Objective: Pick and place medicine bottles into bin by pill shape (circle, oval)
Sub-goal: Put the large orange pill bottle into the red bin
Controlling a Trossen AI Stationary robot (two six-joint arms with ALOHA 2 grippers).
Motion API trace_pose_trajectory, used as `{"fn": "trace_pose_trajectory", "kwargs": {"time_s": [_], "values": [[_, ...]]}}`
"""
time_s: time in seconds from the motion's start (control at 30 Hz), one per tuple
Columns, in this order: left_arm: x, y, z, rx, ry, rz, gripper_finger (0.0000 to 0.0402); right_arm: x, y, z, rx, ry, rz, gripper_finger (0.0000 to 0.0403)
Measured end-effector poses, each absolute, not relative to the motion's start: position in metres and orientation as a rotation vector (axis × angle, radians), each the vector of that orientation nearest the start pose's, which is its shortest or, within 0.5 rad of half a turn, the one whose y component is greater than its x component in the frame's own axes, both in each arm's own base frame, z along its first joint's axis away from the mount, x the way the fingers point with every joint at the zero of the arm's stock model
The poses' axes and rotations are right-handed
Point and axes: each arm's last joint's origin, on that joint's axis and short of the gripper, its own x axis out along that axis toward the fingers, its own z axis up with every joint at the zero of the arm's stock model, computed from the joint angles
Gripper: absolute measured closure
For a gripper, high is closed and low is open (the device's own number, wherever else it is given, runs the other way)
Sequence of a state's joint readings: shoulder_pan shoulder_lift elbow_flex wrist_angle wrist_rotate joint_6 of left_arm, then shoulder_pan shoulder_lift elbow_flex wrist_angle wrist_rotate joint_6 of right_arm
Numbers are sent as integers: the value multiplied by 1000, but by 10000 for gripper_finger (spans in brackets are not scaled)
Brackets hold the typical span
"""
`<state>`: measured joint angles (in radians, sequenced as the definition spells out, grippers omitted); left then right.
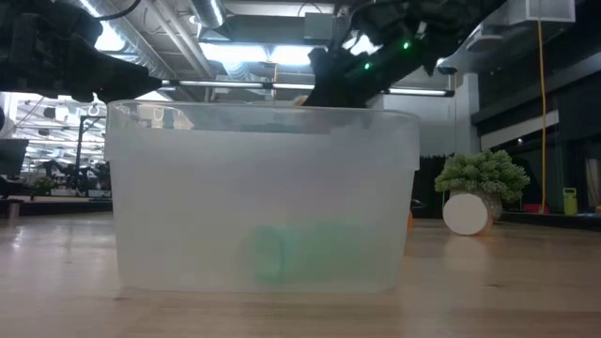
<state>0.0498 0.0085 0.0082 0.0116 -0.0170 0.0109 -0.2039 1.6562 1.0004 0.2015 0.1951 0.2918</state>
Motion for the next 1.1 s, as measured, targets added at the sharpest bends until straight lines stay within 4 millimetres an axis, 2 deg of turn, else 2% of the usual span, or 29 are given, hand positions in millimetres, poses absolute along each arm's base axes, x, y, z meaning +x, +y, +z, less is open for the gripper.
{"fn": "trace_pose_trajectory", "kwargs": {"time_s": [0.17,0.5,0.83,1.1], "values": [[98,5,167,11,-13,67,228,359,-83,205,324,415,-418,220],[97,5,169,4,-36,66,228,359,-81,209,328,411,-355,220],[90,5,204,17,-406,68,228,359,-82,208,285,419,-349,220],[88,5,208,11,-455,66,228,359,-82,208,256,424,-342,220]]}}
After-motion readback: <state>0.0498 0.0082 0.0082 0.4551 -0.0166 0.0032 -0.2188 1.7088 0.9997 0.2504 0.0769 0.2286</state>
